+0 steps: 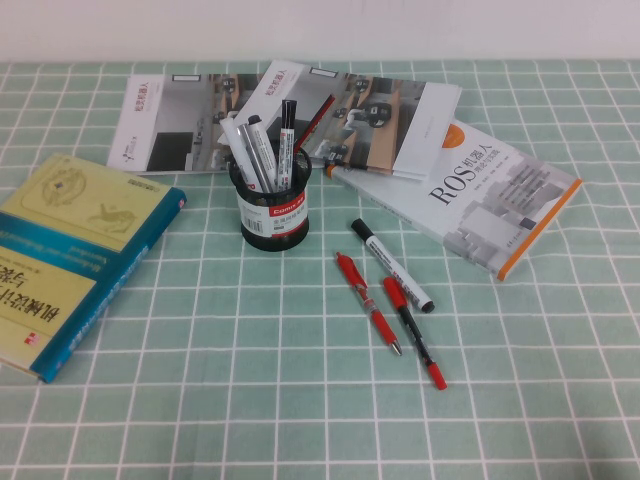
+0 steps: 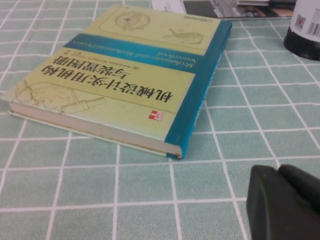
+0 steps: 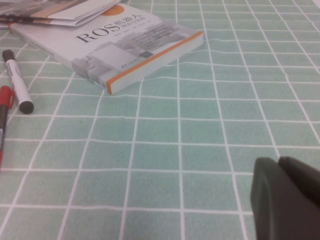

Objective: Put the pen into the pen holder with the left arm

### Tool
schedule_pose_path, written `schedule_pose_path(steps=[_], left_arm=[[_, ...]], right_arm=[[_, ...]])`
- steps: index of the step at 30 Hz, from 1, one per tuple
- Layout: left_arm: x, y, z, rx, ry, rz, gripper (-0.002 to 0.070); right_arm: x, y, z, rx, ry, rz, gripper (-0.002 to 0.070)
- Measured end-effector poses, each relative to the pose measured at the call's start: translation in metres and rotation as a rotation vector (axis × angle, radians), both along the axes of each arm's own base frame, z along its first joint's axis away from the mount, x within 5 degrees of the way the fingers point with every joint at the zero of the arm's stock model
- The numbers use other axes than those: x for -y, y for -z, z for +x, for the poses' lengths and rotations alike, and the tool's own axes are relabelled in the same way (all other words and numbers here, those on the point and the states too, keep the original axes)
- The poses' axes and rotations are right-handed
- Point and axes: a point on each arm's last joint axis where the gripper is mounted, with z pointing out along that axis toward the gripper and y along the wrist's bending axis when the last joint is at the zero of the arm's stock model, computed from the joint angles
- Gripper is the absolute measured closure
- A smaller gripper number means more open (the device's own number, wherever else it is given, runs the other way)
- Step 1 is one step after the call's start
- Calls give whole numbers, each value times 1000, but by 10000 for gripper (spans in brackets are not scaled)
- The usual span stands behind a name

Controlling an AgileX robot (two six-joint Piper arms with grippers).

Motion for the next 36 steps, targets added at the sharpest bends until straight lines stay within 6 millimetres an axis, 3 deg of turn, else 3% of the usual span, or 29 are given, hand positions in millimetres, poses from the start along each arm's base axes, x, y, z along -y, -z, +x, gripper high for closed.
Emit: schedule_pose_path(steps=[12, 15, 22, 31, 33, 36], left_arm=[[0, -1, 0, 5, 0, -12, 678], [2, -2, 0, 13, 0, -94, 678], [7, -14, 2, 79, -34, -518, 678], [7, -23, 3, 145, -35, -601, 678], [9, -31, 1, 86, -25, -584, 678], [12, -60, 5, -6, -14, -549, 678]], right_arm=[[0, 0, 0, 0, 0, 0, 696], [0, 0, 0, 0, 0, 0, 696], [0, 0, 0, 0, 0, 0, 696], [0, 0, 0, 0, 0, 0, 696], [0, 0, 0, 0, 0, 0, 696], [0, 0, 0, 0, 0, 0, 696]])
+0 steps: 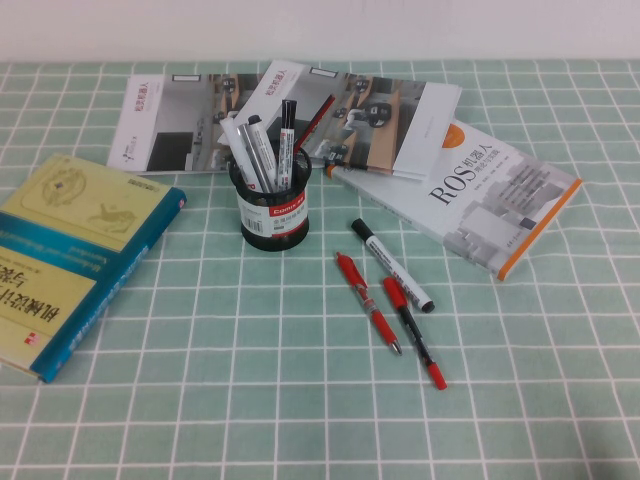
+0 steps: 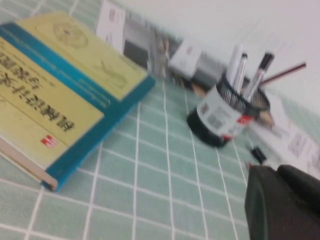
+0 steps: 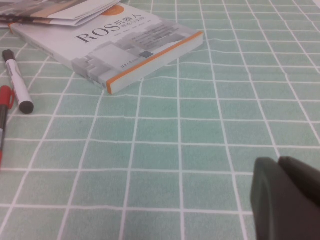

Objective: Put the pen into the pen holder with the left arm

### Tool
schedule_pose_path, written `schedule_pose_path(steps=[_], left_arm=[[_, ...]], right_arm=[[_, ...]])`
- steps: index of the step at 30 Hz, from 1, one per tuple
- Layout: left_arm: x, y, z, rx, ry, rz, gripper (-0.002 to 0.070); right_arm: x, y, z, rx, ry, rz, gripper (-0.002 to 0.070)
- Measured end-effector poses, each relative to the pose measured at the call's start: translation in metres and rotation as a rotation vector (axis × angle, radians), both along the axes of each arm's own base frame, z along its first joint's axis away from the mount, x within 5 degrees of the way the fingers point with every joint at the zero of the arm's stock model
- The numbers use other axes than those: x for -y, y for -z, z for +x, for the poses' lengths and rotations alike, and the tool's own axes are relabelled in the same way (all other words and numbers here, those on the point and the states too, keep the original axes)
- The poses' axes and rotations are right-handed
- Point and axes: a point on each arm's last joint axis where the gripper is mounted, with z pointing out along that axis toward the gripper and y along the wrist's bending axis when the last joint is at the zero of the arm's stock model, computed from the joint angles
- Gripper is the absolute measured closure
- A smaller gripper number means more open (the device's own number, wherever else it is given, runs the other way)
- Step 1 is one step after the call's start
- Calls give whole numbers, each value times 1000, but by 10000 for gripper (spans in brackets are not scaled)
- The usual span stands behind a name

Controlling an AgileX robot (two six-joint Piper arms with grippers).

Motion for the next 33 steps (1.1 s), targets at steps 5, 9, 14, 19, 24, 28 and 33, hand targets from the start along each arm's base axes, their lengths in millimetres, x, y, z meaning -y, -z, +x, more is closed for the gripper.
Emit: schedule_pose_path(steps=[5, 9, 14, 19, 24, 28, 33], left_arm=[[8, -46, 21, -185, 72, 94, 678], [17, -65, 52, -332, 175, 216, 678], [31, -74, 98, -468, 309, 294, 678], [56, -62, 143, -550, 425, 335, 678], [109, -48, 179, -588, 545, 367, 678], [161, -34, 201, -637, 616, 406, 678], [217, -17, 223, -693, 651, 450, 678]], right_arm=[[0, 0, 0, 0, 0, 0, 696], [0, 0, 0, 0, 0, 0, 696], [0, 0, 0, 0, 0, 0, 696], [0, 0, 0, 0, 0, 0, 696], [0, 0, 0, 0, 0, 0, 696], [0, 0, 0, 0, 0, 0, 696], [0, 0, 0, 0, 0, 0, 696]])
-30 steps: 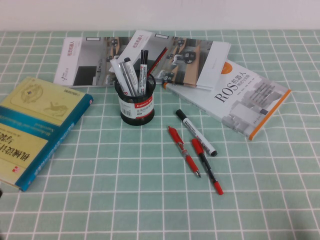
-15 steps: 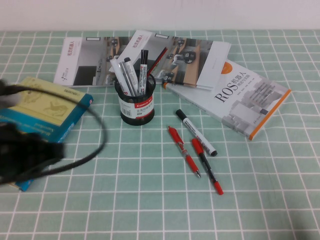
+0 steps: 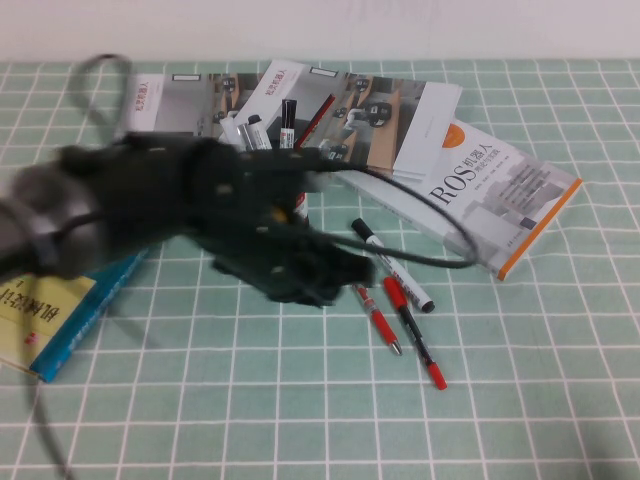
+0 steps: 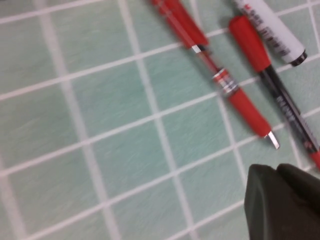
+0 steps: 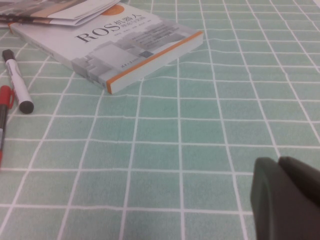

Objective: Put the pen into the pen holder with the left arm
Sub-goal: Pick up the pen on the table

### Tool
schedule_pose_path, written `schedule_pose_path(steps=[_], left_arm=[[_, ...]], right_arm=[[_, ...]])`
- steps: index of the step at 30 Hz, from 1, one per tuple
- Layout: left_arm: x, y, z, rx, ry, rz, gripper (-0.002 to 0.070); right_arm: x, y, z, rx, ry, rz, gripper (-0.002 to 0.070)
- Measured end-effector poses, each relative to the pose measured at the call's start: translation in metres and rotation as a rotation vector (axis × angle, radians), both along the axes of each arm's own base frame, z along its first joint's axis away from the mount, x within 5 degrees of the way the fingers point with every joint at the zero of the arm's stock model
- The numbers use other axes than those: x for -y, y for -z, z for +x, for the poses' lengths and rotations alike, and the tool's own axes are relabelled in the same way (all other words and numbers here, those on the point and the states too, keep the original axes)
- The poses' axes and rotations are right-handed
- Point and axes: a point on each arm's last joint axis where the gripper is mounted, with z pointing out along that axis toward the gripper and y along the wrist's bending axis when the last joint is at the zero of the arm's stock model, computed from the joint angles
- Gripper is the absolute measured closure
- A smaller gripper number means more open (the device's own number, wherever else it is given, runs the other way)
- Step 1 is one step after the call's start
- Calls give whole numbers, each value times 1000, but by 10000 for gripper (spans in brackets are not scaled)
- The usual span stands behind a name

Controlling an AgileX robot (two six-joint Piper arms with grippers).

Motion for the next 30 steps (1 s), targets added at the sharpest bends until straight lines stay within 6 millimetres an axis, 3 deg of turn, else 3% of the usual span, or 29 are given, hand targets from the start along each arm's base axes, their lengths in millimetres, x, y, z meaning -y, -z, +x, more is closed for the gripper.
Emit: schedule_pose_path(steps=[7, 9, 13, 16, 21, 30], left_arm=[[43, 21, 24, -65, 36, 63, 656], [48, 25, 28, -78, 68, 89, 597], [60, 30, 36, -106, 68, 107, 391], [68, 30, 41, -120, -5, 95, 326], [79, 34, 51, -135, -124, 86, 302], [80, 66, 59, -189, -184, 203, 300]], right_arm=[[0, 0, 0, 0, 0, 0, 696], [0, 0, 0, 0, 0, 0, 696], [0, 0, 0, 0, 0, 0, 696], [0, 0, 0, 0, 0, 0, 696], [0, 0, 0, 0, 0, 0, 696], [0, 0, 0, 0, 0, 0, 696]])
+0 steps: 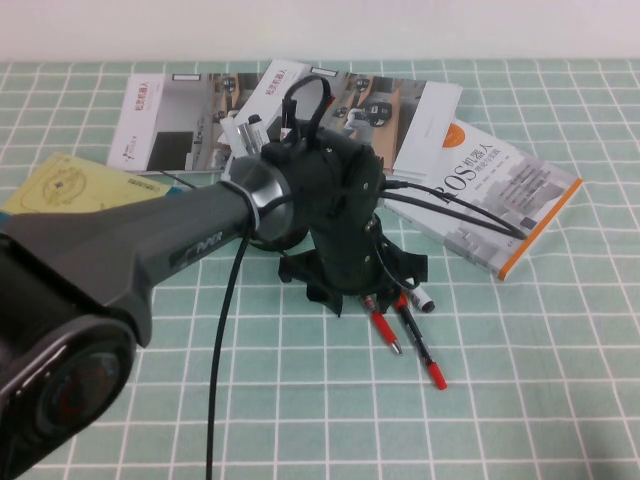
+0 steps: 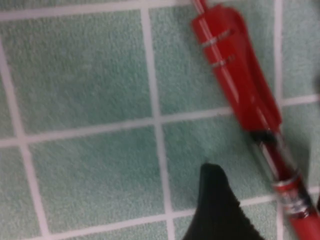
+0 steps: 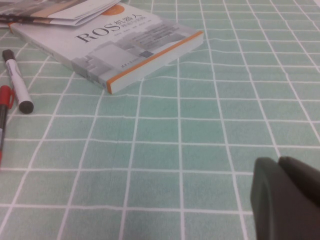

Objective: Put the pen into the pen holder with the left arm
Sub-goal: Pick up the pen on the table, then place the pen onto the pen holder

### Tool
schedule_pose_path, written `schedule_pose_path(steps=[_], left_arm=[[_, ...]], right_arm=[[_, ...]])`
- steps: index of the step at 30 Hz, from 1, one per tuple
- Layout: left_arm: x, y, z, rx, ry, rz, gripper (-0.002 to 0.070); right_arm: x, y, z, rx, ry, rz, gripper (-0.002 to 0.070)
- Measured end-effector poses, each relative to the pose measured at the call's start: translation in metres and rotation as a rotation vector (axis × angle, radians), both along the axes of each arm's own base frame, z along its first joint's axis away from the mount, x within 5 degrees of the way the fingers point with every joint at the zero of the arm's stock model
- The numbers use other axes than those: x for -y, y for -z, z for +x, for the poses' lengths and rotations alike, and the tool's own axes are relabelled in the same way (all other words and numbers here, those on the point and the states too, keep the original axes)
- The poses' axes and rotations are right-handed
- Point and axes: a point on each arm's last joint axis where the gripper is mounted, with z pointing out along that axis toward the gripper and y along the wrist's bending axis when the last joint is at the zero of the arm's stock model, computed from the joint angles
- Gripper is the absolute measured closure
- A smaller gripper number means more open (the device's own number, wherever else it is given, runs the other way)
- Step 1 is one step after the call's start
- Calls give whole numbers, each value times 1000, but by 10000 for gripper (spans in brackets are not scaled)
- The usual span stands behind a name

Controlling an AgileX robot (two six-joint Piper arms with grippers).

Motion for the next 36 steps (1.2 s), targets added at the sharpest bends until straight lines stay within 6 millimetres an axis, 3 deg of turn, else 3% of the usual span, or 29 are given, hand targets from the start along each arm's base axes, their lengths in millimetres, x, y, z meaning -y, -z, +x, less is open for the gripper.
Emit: schedule_pose_path(steps=[7, 14, 22, 25, 29, 36], left_arm=[[4, 4, -1, 19, 14, 38, 330], [2, 5, -5, 4, 132, 88, 604], [1, 0, -10, 17, 278, 132, 606], [0, -15, -20, 68, 316, 136, 606], [-6, -53, -43, 232, 355, 37, 606], [-37, -95, -75, 592, 404, -160, 606]], right_arm=[[0, 0, 0, 0, 0, 0, 696], [0, 0, 0, 0, 0, 0, 696], [0, 0, 0, 0, 0, 0, 696], [0, 0, 0, 0, 0, 0, 696], [0, 0, 0, 0, 0, 0, 696], [0, 0, 0, 0, 0, 0, 696]])
